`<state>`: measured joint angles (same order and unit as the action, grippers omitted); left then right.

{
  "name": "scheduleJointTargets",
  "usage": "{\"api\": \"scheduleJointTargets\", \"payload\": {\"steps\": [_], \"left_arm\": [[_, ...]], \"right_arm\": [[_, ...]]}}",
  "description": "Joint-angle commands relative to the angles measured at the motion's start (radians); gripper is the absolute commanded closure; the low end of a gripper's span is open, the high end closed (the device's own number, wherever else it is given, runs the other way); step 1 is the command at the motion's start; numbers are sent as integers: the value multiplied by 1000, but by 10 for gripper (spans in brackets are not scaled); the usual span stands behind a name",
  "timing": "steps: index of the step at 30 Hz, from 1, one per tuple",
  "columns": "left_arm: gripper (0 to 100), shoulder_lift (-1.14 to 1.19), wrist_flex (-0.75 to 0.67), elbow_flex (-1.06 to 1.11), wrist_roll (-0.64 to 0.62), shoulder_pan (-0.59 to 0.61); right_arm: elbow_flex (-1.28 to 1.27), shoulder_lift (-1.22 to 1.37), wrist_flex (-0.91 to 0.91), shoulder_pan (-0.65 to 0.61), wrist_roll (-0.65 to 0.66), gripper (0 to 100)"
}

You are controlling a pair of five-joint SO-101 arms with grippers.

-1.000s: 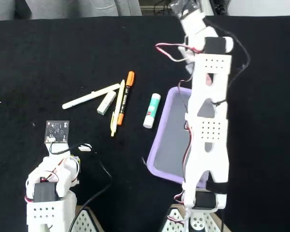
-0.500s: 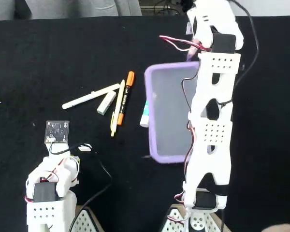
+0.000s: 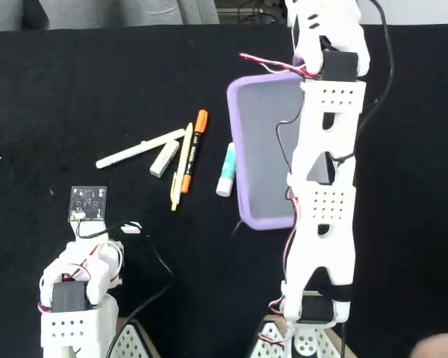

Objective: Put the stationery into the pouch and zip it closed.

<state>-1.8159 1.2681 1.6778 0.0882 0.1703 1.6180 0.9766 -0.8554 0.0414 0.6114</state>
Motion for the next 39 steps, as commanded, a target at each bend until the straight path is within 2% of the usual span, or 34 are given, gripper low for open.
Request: {"api": "scheduleJointTargets", "payload": {"steps": [1, 6, 19, 28, 35, 39], "left_arm": [[942, -8, 0, 22, 11, -7], [942, -8, 0, 22, 11, -8], [942, -8, 0, 22, 11, -7], [942, -8, 0, 22, 11, -7], [942, -8, 0, 22, 11, -7], [942, -8, 0, 22, 11, -7]], "right_arm": [[33, -136, 80, -12, 5, 987], [33, -229, 137, -35, 5, 987], [31, -394, 129, -77, 2, 987], [31, -366, 245, -75, -245, 987], [31, -289, 413, -77, -262, 987], [31, -263, 399, -77, -264, 987]]}}
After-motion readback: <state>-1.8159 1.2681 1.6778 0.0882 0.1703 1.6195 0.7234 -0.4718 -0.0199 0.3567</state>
